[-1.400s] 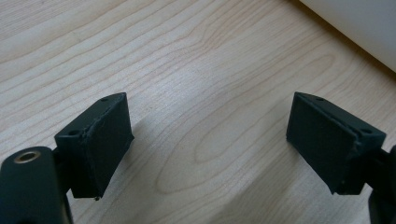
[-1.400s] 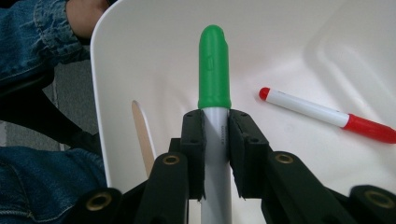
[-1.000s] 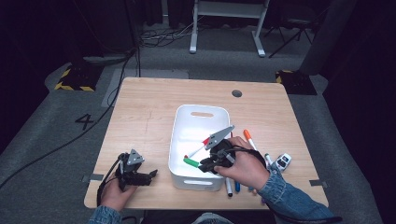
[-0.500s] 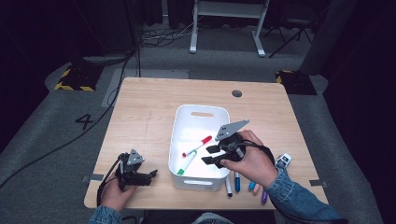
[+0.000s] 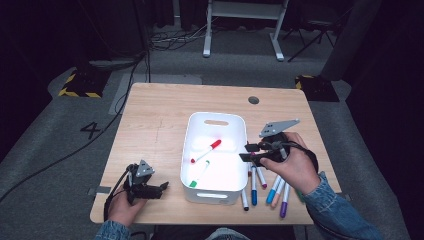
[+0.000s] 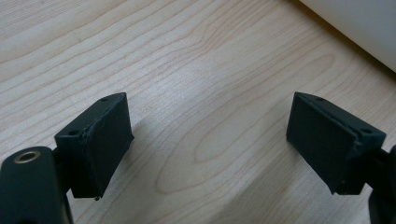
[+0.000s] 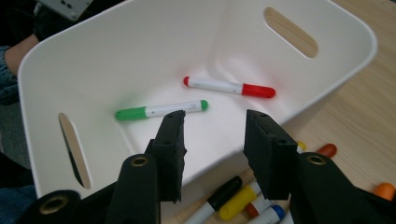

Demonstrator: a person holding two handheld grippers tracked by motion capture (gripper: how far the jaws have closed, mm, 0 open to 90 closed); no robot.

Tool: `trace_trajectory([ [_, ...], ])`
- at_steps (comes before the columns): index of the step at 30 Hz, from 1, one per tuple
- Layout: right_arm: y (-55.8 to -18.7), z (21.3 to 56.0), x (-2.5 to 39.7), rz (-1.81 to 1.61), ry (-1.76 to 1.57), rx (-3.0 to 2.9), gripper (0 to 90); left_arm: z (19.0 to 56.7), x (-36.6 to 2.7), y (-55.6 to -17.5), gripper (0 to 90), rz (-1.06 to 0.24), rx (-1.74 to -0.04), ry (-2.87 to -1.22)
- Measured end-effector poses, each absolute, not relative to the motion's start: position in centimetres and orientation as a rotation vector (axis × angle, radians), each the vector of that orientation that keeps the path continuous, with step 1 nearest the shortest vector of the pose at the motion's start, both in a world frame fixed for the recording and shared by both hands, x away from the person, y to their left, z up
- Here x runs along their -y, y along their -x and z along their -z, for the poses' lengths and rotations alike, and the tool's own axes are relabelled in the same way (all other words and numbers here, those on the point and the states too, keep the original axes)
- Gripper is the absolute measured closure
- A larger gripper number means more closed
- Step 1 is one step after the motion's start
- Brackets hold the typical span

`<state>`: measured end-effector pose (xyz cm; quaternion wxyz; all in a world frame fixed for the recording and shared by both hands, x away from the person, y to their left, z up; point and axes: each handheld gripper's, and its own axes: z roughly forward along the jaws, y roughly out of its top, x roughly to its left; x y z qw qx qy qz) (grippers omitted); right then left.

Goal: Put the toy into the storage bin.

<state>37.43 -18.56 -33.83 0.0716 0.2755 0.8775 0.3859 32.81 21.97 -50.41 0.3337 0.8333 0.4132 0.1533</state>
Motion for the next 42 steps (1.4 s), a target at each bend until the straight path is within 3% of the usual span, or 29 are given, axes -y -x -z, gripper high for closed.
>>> trace_trajectory([
  [16, -42.2, 36.7, 24.0, -1.022, -1.115, -2.545, 61.4, 50.4, -22.0, -32.8, 14.4, -0.399, -1.080, -2.174],
  [42, -47.4, 43.4, 26.3, -0.640, -1.467, -2.548, 66.7, 50.4, -22.0, -32.8, 14.4, -0.400, -1.079, -2.176],
])
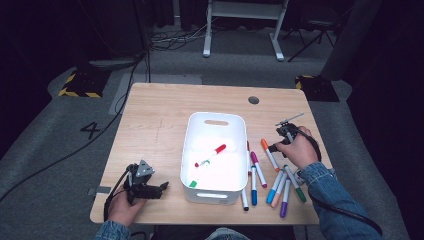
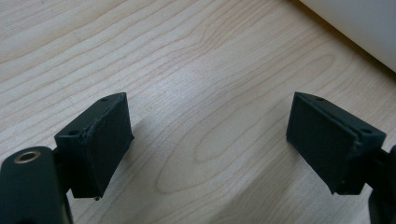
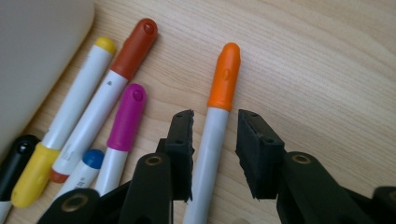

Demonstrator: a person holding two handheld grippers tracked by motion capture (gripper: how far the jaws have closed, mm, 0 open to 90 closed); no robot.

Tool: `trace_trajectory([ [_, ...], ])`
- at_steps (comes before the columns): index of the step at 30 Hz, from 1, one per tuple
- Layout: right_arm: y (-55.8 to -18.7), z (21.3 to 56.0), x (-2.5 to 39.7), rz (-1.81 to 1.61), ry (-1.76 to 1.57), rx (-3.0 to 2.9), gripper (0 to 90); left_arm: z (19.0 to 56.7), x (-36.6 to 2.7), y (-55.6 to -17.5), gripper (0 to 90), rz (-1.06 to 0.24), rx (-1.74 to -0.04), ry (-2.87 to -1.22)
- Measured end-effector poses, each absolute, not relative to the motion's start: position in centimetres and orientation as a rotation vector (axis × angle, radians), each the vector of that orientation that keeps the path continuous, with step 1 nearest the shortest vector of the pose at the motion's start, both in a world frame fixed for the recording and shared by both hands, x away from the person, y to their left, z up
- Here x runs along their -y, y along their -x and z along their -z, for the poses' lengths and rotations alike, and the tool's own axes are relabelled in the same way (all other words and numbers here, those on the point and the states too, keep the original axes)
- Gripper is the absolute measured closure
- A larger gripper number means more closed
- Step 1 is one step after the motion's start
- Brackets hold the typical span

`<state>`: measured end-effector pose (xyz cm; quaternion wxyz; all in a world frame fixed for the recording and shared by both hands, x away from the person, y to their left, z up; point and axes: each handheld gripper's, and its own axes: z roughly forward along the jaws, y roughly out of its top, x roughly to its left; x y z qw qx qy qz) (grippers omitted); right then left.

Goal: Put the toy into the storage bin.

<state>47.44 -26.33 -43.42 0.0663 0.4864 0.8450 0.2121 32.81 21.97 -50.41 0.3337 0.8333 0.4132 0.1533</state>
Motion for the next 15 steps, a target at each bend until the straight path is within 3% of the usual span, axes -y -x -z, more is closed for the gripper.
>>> trace_trajectory([
  [15, -48.2, 46.0, 26.0, -0.517, -1.542, -2.585, 70.4, 50.4, -22.0, -32.8, 14.4, -0.399, -1.081, -2.175],
])
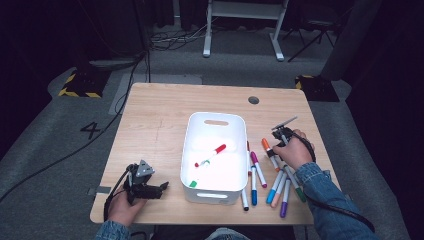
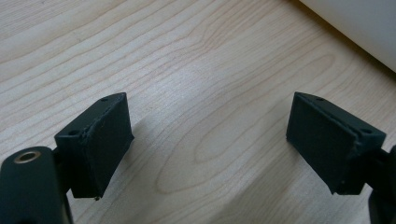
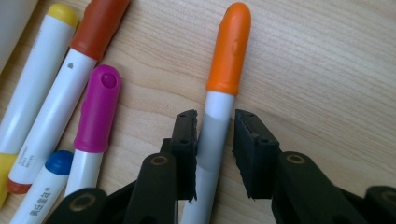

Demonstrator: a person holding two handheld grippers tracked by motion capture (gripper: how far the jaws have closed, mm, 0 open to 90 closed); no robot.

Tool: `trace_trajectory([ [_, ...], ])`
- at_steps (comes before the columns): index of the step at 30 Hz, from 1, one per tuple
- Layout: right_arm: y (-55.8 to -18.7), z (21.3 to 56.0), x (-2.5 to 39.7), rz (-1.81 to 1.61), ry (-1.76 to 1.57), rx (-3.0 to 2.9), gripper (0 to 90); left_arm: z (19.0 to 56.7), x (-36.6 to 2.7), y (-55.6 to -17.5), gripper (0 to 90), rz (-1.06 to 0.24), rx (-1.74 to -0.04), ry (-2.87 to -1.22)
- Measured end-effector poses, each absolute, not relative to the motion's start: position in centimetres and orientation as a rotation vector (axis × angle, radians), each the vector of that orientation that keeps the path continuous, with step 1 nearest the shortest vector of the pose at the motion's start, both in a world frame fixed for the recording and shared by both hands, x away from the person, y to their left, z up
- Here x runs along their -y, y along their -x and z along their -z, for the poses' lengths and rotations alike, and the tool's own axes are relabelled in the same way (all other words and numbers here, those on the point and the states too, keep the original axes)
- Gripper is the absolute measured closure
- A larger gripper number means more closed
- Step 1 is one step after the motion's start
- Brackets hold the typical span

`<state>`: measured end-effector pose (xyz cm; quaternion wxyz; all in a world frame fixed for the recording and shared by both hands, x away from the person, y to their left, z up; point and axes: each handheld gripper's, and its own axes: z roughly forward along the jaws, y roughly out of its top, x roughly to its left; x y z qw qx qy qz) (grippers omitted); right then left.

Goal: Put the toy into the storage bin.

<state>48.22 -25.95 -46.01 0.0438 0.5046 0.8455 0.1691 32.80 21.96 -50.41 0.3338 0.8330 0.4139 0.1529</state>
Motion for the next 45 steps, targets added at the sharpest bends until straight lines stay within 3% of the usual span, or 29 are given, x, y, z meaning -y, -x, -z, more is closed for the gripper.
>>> trace_trajectory([
  [6, -48.3, 46.2, 25.6, -0.465, -1.547, -2.576, 76.0, 50.4, -22.0, -32.8, 14.4, -0.399, -1.080, -2.174],
  [20, -48.2, 46.0, 25.4, -0.492, -1.543, -2.555, 77.1, 50.4, -22.0, -32.8, 14.4, -0.399, -1.080, -2.175],
  [45, -45.1, 38.9, 26.4, -0.996, -1.421, -2.481, 77.1, 50.4, -22.0, -32.8, 14.5, -0.399, -1.080, -2.174],
])
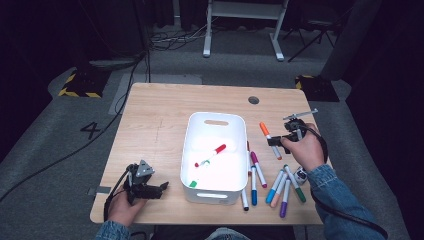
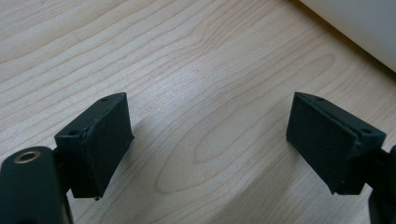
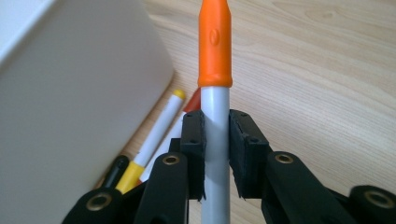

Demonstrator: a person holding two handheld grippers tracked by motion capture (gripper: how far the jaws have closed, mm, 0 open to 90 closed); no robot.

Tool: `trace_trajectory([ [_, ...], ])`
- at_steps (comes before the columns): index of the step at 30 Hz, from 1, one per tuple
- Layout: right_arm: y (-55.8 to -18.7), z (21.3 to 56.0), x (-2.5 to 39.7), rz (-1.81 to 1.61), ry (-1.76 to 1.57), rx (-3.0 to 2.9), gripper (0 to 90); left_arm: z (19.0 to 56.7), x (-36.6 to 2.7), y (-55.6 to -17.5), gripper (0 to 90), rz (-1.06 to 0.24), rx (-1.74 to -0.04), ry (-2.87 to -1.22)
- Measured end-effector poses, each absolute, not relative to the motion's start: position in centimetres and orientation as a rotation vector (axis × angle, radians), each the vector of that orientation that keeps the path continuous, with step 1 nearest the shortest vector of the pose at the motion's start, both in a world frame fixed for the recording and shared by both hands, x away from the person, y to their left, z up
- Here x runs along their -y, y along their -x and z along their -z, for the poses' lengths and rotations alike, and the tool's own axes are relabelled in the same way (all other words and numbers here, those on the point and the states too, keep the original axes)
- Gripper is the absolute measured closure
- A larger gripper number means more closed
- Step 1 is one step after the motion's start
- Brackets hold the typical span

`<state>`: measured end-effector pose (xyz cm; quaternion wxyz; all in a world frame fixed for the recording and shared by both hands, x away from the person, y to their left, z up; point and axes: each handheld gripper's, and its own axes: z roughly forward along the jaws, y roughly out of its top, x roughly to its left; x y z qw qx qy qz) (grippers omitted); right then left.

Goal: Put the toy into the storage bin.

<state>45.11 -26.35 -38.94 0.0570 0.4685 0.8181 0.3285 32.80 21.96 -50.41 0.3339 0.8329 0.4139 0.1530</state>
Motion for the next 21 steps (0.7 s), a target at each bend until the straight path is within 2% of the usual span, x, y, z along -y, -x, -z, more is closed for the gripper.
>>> trace_trajectory([
  [21, -40.9, 33.9, 22.0, -1.163, -1.153, -2.569, 77.0, 50.4, -22.0, -32.8, 14.4, -0.400, -1.080, -2.174],
])
